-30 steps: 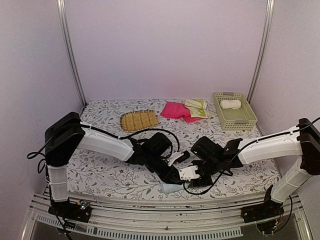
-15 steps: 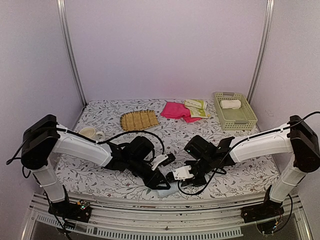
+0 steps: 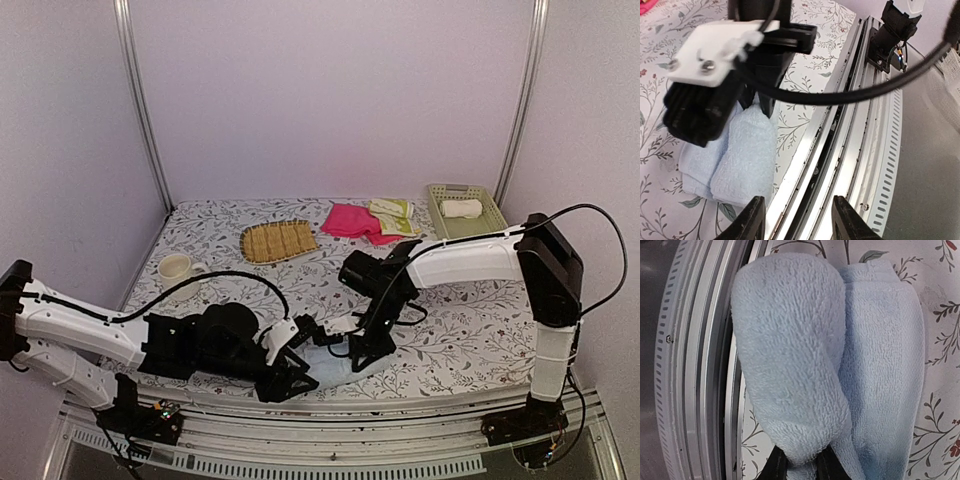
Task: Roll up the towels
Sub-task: Roll the towel at the center of the board.
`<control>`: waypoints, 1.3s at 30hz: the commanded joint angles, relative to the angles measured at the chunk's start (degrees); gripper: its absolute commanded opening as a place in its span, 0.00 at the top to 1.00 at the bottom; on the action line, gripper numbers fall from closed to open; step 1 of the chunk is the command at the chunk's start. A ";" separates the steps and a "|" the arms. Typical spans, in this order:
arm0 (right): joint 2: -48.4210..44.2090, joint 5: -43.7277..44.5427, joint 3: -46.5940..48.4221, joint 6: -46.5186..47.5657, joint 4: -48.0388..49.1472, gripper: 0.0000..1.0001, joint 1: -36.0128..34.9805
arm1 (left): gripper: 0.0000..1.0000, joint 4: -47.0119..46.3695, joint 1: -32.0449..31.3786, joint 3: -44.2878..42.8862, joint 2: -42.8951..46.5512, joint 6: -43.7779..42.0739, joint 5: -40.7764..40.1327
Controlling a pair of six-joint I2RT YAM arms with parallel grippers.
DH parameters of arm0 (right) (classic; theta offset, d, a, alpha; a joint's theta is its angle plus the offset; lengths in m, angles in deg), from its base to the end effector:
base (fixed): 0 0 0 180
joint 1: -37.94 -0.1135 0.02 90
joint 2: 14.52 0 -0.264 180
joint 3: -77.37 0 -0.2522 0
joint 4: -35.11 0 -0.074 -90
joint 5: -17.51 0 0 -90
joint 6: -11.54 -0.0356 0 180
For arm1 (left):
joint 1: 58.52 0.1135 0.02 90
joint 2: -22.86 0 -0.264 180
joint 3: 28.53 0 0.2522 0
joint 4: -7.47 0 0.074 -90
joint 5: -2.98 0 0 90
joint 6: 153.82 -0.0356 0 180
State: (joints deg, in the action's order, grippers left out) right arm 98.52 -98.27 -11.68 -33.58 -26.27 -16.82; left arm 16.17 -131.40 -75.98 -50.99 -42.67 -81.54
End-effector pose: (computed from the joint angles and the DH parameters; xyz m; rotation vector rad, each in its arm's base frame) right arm 0.2003 0.3104 0.1562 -2.3089 1.8987 0.6962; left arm 0.0739 -0.2514 0.1920 1.0884 2.1097 -0.9792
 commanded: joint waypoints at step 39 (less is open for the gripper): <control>-2.30 -12.55 4.02 5.79 -21.80 0.60 10.26 | 0.87 20.98 -7.05 -27.14 -34.61 -20.65 -23.99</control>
State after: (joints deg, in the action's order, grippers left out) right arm 103.67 -112.72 -5.36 -29.64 -42.90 -10.62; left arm 33.39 -139.79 -105.14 -85.04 -65.73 -110.57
